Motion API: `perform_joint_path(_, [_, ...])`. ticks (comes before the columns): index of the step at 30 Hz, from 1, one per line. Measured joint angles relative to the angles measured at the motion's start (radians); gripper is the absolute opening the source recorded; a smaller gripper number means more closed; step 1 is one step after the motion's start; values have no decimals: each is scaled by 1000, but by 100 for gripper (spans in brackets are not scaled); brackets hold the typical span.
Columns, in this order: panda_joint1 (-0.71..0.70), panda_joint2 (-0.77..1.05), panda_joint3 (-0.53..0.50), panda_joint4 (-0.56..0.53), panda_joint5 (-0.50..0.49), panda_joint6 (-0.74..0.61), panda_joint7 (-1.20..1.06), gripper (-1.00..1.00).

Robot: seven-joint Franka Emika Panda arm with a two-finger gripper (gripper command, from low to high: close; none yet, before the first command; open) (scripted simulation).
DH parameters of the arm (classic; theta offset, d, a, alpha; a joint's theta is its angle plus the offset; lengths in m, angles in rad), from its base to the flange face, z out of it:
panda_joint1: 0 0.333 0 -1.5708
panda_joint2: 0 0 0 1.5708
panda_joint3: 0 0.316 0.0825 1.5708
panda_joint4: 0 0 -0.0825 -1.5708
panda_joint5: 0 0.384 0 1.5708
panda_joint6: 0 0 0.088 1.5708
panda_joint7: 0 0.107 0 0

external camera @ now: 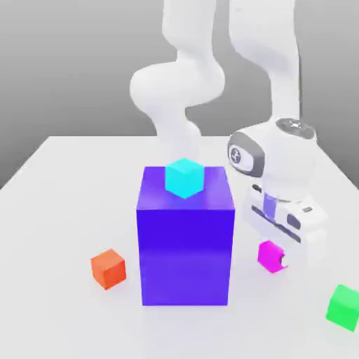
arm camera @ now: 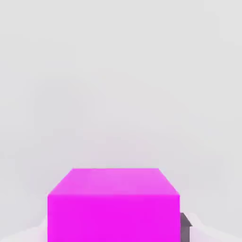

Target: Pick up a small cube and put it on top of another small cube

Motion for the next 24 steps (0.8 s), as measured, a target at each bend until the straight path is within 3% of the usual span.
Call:
perform_joint_path(4, [1,-97,-3,13,-2,-110,-26,-100])
perform_joint_path(17, [-23,69,25,469,-9,-400,-392,-100])
perform_joint_path(21, [-25,190,26,515,-18,-325,-418,-100])
perform_joint_path(22, [-24,224,25,518,-19,-294,-418,100])
perform_joint_path(24, [-24,224,25,518,-19,-294,-418,100])
